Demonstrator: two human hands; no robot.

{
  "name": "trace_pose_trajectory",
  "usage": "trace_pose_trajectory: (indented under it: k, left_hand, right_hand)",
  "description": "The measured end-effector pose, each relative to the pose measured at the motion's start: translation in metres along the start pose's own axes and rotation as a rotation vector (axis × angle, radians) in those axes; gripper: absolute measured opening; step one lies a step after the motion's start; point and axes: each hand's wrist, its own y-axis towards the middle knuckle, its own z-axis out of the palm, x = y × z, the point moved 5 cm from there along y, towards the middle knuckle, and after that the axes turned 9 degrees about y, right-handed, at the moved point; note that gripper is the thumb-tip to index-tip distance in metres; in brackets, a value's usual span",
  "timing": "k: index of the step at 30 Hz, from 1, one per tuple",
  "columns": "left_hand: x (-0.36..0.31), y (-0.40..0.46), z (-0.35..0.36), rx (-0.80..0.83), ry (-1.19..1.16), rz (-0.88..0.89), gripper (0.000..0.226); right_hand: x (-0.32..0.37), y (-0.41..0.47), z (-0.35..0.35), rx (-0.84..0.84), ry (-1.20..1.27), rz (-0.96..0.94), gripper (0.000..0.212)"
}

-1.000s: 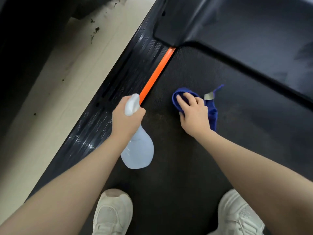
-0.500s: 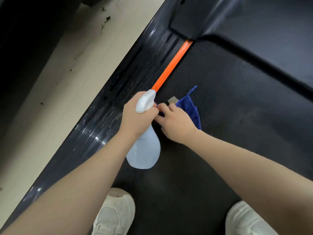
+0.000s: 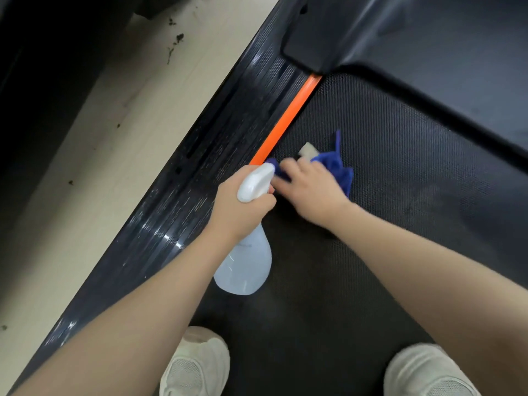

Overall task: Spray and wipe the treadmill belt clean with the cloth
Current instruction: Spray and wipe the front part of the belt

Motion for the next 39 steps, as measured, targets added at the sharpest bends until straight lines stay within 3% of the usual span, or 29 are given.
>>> trace_pose_trajectory:
  k: [3,4,9,10,14,15,18,20,24,26,30,32,33,35,37,39]
  left_hand:
    - [0.001,0.003,0.001,0.030,0.012,0.000,0.033]
    - [0.003,0.004,0.000,0.020,0.007,-0.011,0.035]
    - [0.004,0.004,-0.008,-0.005,0.003,-0.009,0.037]
    - [0.004,0.004,-0.009,-0.002,0.004,-0.013,0.036]
    - [0.006,0.004,-0.011,0.002,-0.006,-0.032,0.034]
    - [0.006,0.004,-0.011,-0.006,-0.013,-0.034,0.034]
    - [0.007,0.004,-0.013,-0.034,-0.033,-0.043,0.032]
    - [0.006,0.004,-0.012,-0.036,-0.035,-0.040,0.030]
    - [0.011,0.007,-0.010,-0.013,-0.023,-0.055,0.029]
    - [0.012,0.008,-0.005,-0.001,-0.037,-0.088,0.032]
    - [0.003,0.009,0.005,0.022,-0.020,-0.078,0.039]
    - [0.002,0.009,0.008,0.033,-0.009,-0.064,0.042]
    - [0.003,0.008,0.009,0.033,-0.013,-0.061,0.042]
    - [0.004,0.008,0.012,0.052,-0.013,-0.053,0.040]
    - [0.006,0.010,0.017,0.086,0.013,-0.048,0.037]
    - [0.004,0.011,0.020,0.119,0.016,-0.046,0.042]
  right_hand:
    - [-0.044,0.013,-0.008,-0.068,-0.063,0.363,0.047]
    - [-0.039,0.012,-0.006,-0.071,-0.066,0.392,0.049]
    - [0.016,-0.021,0.000,0.067,-0.090,-0.074,0.045]
    - [0.005,-0.020,-0.003,0.074,-0.126,-0.068,0.046]
    - [-0.047,0.000,-0.015,-0.023,-0.176,0.307,0.047]
    - [-0.038,0.002,-0.012,-0.059,-0.165,0.269,0.046]
    - [0.022,-0.011,0.005,-0.006,-0.101,-0.105,0.039]
    - [0.026,-0.014,0.001,0.026,-0.060,-0.173,0.041]
    - [-0.048,0.008,-0.015,-0.018,-0.121,0.239,0.048]
    - [-0.055,0.009,-0.018,-0.026,-0.113,0.325,0.052]
    - [0.018,-0.018,-0.001,0.077,0.043,-0.127,0.040]
    - [0.012,-0.020,-0.001,0.129,0.028,-0.186,0.042]
    - [-0.006,-0.014,-0.004,0.123,-0.030,-0.112,0.043]
    - [-0.049,-0.001,-0.020,0.106,-0.133,0.209,0.046]
    - [-0.069,-0.002,-0.024,0.224,-0.109,0.468,0.056]
    - [-0.044,-0.019,-0.016,0.272,-0.059,0.426,0.061]
